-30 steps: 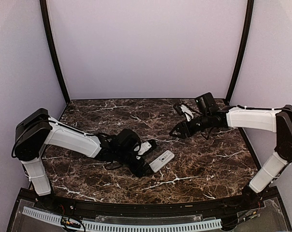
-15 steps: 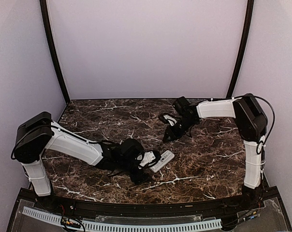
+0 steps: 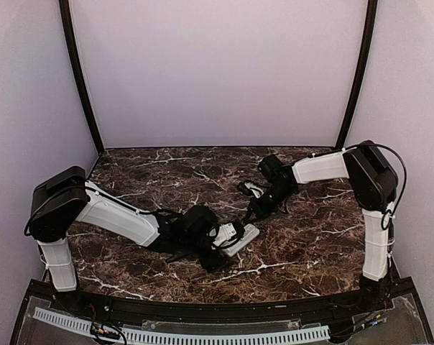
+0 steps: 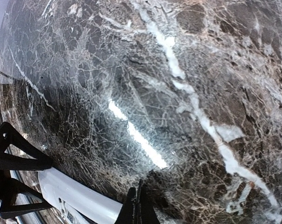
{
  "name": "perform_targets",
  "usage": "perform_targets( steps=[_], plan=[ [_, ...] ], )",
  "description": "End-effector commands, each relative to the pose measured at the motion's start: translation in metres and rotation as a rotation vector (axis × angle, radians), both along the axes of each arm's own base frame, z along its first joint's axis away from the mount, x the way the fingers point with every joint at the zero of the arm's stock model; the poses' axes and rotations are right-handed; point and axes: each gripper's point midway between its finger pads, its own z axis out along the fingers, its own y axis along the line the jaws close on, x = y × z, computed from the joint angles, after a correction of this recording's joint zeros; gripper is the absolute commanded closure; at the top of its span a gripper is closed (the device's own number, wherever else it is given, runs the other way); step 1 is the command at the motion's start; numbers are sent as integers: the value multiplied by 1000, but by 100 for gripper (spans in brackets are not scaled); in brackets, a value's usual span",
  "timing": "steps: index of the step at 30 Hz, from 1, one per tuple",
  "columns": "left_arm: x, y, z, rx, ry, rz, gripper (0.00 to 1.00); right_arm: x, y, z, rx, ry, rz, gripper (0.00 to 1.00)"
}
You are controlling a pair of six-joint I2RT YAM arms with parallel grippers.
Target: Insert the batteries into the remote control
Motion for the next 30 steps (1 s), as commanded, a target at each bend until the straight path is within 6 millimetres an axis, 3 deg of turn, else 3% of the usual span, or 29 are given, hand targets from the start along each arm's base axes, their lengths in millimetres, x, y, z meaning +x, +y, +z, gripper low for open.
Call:
perform_targets(
  steps=[1, 6, 13, 17, 23, 26, 30],
  plan=[
    [3, 23, -21, 88, 25, 32, 22, -25, -8, -9, -21, 75, -11, 99],
    [15, 41, -19, 120, 24, 74, 22, -42, -9, -5, -7, 115, -24, 99],
    [13, 59, -14, 130, 55, 69, 22, -60, -4, -5, -7, 148, -30, 99],
    [-2, 55, -9, 90, 117, 33, 22, -45, -6, 7, -38, 88, -73, 97],
    [-6, 45, 12, -7, 196, 5, 22, 1, -17, 34, -85, -34, -162, 94],
    [15, 50, 22, -65, 231, 61, 23, 15, -23, 53, -103, -88, -198, 88],
    [51, 65, 35, -155, 313, 216, 29, 2, -41, 72, -148, -73, -313, 79]
  ],
)
